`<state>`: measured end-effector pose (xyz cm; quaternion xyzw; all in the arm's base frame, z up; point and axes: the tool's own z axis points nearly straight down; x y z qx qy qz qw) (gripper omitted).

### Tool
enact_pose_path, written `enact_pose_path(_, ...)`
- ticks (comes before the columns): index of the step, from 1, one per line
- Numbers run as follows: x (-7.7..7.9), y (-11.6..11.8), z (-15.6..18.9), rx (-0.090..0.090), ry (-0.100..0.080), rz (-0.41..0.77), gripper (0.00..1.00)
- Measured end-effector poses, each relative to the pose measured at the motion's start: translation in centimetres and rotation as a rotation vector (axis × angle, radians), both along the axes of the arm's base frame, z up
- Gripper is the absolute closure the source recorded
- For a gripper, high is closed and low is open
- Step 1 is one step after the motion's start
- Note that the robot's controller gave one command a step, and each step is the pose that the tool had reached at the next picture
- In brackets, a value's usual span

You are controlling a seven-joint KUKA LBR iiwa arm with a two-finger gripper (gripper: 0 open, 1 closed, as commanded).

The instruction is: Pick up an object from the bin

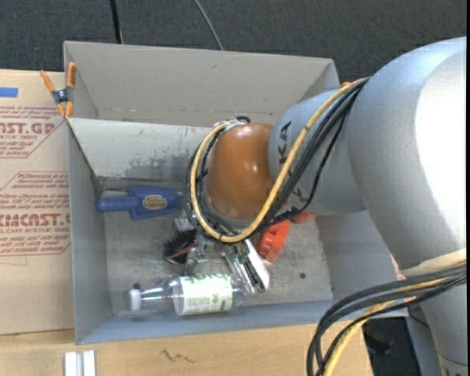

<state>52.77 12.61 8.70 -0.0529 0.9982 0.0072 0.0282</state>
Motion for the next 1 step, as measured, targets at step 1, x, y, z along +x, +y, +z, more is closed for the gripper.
enact_pose_path(1,0.07,0.47,0.68,-0.012,0.027,0.052,1.00)
